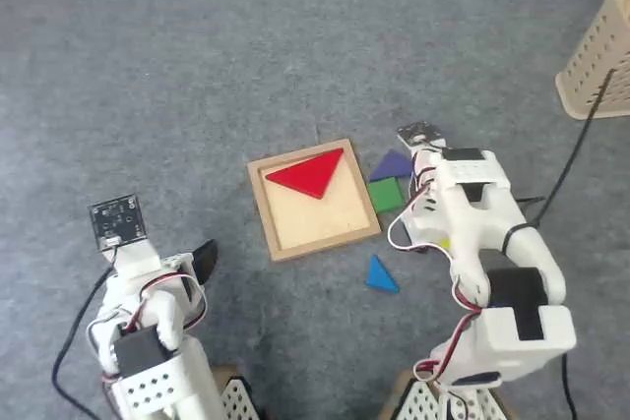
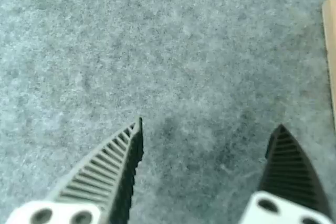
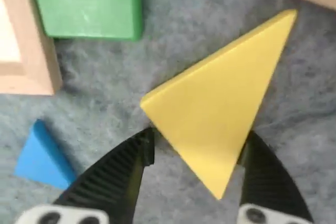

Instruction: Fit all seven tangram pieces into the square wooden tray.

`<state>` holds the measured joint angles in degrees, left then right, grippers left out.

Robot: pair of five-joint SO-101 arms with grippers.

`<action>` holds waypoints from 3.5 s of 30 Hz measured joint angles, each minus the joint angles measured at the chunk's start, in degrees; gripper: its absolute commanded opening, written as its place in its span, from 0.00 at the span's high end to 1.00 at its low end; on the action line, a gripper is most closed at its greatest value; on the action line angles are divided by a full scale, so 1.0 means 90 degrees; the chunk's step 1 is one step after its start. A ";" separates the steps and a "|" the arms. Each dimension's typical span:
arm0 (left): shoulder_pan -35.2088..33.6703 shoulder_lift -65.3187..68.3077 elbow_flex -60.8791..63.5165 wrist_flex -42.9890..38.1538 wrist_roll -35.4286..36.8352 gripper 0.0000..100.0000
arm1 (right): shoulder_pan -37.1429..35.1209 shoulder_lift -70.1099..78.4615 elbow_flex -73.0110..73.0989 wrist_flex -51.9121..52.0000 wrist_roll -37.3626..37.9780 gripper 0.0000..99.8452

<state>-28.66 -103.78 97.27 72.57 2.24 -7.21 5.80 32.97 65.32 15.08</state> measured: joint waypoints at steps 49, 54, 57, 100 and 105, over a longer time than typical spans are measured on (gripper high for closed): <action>0.0000 0.0000 0.0000 0.0000 0.0000 0.65 | -0.0527 0.1153 -0.1563 0.0303 -0.1192 0.79; 0.0000 0.0000 0.0000 0.0000 0.0000 0.65 | -0.0537 0.0694 -0.1338 0.0361 -0.1192 0.79; 0.0000 0.0000 0.0000 0.0000 0.0000 0.65 | -0.0547 0.0430 -0.1231 0.0381 -0.1192 0.79; 0.0000 0.0000 0.0000 0.0000 0.0000 0.65 | -0.2989 0.2872 -0.5255 0.1495 -0.1983 0.67; 0.0000 0.0000 0.0000 0.0000 0.0000 0.65 | -0.2989 0.2872 -0.5255 0.1602 -0.1983 0.69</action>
<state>-28.66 -103.78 97.27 72.57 2.24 -34.11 31.65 -14.33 79.74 -2.77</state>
